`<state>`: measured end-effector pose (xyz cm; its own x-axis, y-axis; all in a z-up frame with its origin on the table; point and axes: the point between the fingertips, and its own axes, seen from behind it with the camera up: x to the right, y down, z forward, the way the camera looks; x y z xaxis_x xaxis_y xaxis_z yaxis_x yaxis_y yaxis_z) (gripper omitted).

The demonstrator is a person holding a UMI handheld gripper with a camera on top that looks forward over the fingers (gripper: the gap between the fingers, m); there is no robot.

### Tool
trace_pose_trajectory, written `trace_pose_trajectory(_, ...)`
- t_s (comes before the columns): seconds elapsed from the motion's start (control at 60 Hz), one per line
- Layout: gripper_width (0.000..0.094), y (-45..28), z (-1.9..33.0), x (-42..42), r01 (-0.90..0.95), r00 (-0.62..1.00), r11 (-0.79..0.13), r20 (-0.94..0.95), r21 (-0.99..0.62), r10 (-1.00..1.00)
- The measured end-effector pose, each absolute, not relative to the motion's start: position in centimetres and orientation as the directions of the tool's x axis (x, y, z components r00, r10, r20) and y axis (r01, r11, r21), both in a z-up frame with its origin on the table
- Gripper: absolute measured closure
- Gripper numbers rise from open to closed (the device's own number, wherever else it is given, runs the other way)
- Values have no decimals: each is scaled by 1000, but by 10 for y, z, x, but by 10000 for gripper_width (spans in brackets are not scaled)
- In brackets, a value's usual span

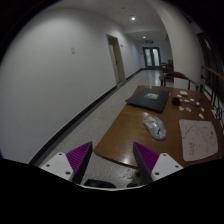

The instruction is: Arrange mouse

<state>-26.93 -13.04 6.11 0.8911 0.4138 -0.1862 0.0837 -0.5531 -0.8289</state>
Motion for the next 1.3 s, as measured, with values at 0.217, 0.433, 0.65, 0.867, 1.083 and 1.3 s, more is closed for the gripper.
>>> trace_pose_trajectory(0.217, 100, -96, 48, -220, 79, 934, -544, -128, -835, 334)
trace_pose_trajectory(0.433, 101, -21, 10, -163, 121, 971, -572, -22, -812, 237)
trace_pose_trajectory(0.65, 106, 43, -19, -152, 150, 973, -609, 5, -779, 233)
trace_pose_trajectory(0.867, 398, 88, -19, -139, 99, 982, -616, -23, -781, 186)
trace_pose_trajectory(1.083, 599, 71, 2, -151, 151, 957, -604, -38, -783, 289)
trace_pose_trajectory(1.3, 601, 35, 159, -62, 69, 972, -351, -16, -934, 234)
